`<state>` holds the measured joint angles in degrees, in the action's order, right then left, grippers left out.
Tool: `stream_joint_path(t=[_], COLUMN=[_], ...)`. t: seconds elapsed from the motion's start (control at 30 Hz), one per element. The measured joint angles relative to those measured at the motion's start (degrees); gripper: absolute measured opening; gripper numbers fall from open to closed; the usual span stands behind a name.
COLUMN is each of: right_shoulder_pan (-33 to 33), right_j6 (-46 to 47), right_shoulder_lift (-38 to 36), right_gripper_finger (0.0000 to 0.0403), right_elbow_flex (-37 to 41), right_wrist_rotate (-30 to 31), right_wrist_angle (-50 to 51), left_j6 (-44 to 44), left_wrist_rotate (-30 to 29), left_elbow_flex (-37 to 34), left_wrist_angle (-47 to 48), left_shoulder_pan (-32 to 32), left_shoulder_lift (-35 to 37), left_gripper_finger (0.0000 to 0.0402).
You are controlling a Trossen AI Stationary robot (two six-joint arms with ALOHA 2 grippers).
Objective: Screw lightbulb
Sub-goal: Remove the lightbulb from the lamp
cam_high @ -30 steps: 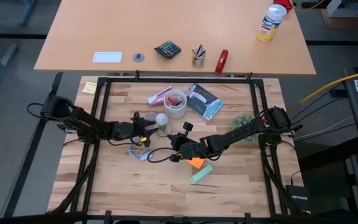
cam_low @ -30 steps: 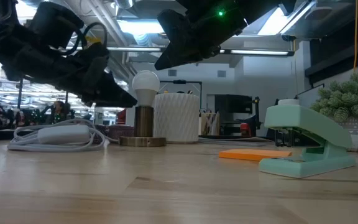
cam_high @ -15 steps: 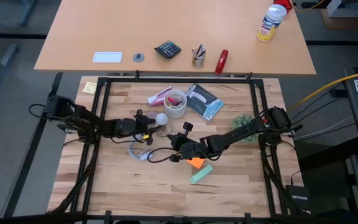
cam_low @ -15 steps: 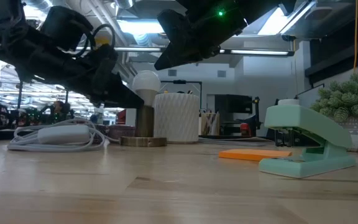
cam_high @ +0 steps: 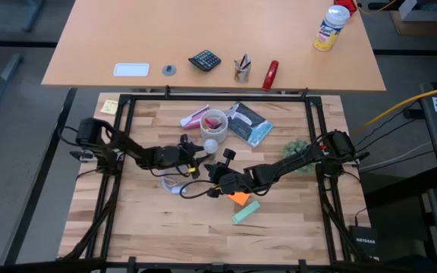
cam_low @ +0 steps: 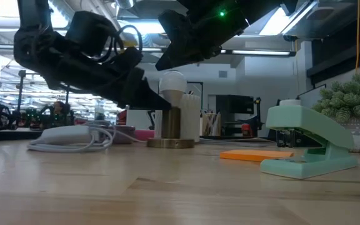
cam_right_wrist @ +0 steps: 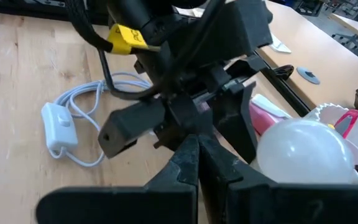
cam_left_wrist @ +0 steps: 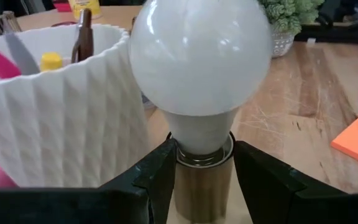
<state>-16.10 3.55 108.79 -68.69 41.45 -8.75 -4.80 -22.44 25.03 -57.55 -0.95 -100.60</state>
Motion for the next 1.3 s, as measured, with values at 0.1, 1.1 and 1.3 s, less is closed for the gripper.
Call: stream_joint_path(t=[0.1,1.1,1.3], right_shoulder_pan=[0.0,7.4,8.8], right_j6=[0.0,17.5,14.1], right_shoulder_lift=[0.0,-0.8,-0.8], right_gripper_finger=[0.0005,0.0005,0.0005], right_elbow_flex=[0.0,5.3,8.0], right_wrist_rotate=[0.0,2.5,-1.0], right_wrist_angle=[0.0,18.8,8.9], left_j6=[1.8,1.8,1.8], left_wrist_rotate=[0.0,0.2,0.2], left_elbow_flex=[0.7,0.9,0.9], left_wrist_angle=[0.4,-1.5,-1.7], left_shoulder_pan=[0.0,-0.2,-0.2], left_shoulder_lift=[-0.3,-0.2,-0.2], left_gripper_finger=[0.0155,0.0155,0.0155])
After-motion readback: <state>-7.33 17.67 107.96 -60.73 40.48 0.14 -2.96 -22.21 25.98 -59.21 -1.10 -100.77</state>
